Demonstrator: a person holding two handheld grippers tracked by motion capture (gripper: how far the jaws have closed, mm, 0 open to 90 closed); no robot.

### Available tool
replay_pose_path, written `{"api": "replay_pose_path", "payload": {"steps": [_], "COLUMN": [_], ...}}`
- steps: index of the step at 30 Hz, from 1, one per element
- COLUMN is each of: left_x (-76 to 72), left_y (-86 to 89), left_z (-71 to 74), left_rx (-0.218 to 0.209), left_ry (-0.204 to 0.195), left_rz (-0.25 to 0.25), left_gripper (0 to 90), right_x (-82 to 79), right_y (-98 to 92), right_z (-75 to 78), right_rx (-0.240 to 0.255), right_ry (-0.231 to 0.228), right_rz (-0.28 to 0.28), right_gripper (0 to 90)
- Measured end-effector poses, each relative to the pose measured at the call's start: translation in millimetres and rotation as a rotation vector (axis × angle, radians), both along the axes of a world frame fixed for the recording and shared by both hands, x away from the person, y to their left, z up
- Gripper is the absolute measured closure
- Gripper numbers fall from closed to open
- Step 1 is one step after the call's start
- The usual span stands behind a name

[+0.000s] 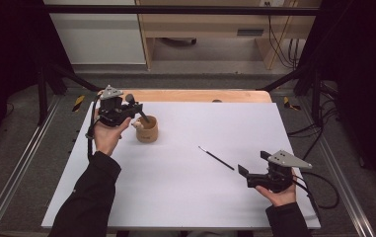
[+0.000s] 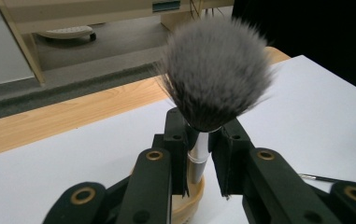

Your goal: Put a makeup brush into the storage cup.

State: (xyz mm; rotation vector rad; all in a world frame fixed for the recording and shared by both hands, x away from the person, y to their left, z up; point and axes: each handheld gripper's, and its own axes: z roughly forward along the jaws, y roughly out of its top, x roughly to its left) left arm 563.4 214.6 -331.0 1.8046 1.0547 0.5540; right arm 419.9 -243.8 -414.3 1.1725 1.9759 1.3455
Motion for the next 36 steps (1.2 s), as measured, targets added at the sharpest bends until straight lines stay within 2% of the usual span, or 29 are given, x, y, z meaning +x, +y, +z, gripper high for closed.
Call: {"api": "replay_pose_path", "payload": {"steps": [9, 18, 28, 36], "left_x": [10.8, 19.2, 26.3, 28.4], "left_y": [-0.6, -5.7, -6.3, -10.1], "left_z": [-9.6, -20.4, -32.2, -39.0], "left_rx": [0.008, 0.052, 0.069, 0.104], "left_ry": [0.021, 0.034, 0.064, 0.086], "left_rz": [0.018, 0.032, 0.039, 0.034], "left_gripper": [76.7, 76.7, 76.7, 76.7], "right_x": [0.0, 0.1, 0.2, 0.2], "right_y": [0.4, 0.3, 0.8, 0.7], "right_z": [-0.1, -0.2, -0.3, -0.4], "right_rx": [0.0, 0.001, 0.004, 0.003], "right_ry": [0.0, 0.0, -0.001, -0.002], "right_rz": [0.003, 0.004, 0.007, 0.012], "right_gripper": [4.9, 5.0, 5.4, 5.5]}}
